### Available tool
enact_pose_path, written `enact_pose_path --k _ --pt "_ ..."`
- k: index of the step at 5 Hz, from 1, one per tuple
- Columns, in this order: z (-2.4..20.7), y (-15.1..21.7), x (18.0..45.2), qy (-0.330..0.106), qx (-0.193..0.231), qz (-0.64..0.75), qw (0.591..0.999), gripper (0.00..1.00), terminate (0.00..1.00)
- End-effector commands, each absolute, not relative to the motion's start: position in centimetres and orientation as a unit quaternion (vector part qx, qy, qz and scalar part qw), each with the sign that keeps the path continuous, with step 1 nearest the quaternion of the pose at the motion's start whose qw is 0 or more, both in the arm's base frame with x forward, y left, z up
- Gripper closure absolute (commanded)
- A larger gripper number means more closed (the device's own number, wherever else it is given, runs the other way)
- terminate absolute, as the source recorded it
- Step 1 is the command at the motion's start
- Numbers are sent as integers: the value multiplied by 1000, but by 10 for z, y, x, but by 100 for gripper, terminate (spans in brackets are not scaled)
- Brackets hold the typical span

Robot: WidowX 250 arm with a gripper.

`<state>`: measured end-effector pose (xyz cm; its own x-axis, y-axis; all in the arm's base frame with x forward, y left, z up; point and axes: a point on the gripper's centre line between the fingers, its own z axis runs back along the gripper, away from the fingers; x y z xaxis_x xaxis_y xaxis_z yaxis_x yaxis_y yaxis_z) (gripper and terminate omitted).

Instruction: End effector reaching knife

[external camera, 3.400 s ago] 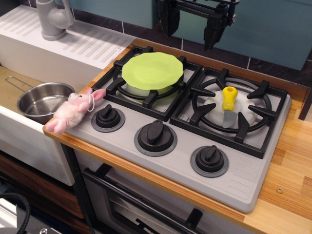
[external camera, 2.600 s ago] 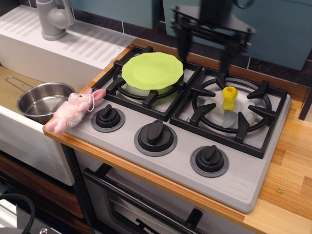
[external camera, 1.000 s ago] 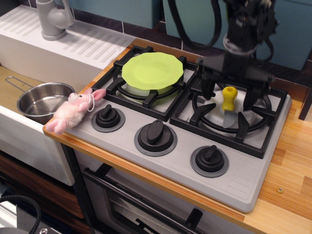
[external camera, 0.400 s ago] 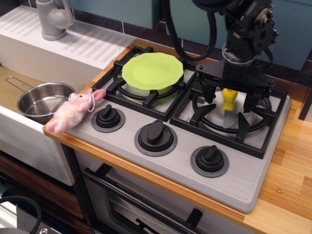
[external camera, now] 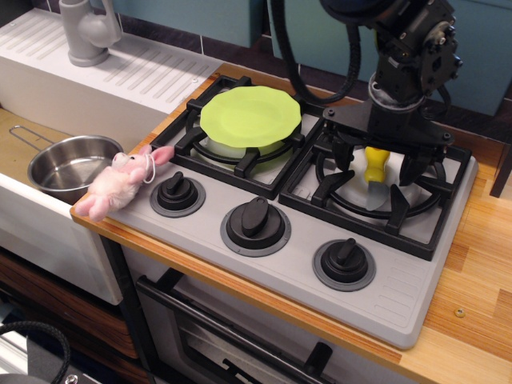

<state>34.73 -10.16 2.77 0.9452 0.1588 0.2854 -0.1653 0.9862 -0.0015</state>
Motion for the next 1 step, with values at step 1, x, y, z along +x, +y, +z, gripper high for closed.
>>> enact_pose_path --k 1 --pt "28 -127 341 -152 9 83 985 0 100"
